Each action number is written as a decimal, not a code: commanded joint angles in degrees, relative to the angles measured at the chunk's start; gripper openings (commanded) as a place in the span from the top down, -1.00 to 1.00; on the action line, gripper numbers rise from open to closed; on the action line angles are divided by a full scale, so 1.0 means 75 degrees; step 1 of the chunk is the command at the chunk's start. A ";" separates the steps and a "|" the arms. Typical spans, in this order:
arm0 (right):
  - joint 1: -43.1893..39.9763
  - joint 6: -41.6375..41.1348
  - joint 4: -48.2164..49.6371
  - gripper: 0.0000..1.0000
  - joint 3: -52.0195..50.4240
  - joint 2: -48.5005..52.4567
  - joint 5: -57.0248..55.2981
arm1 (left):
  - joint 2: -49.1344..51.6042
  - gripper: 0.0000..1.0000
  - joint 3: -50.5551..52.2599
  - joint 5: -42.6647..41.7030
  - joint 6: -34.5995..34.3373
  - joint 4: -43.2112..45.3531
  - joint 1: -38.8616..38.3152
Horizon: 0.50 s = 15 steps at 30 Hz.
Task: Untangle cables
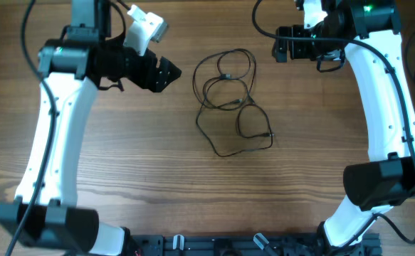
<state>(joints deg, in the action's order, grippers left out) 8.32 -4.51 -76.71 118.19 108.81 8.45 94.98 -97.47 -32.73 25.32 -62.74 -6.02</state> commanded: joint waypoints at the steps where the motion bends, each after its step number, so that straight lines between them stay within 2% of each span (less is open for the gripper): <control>1: 0.0017 -0.0219 0.0026 -0.99 -0.0044 -0.0152 -0.0388 | 0.0755 -0.67 -0.0090 -0.0385 0.0207 0.0143 -0.0035; 6: 0.0017 -0.0224 0.0119 -1.00 -0.0044 -0.0152 -0.0379 | 0.1597 -0.65 -0.0090 -0.0833 0.0460 0.0321 -0.0050; 15: 0.0017 -0.0414 0.0510 -0.99 -0.0044 -0.0152 -0.0379 | 0.2704 -0.62 -0.0090 -0.0863 0.0455 0.0857 -0.0338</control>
<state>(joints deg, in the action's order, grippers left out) 8.32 -6.44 -73.67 118.19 108.81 6.42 112.62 -97.47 -37.54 27.42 -57.36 -7.49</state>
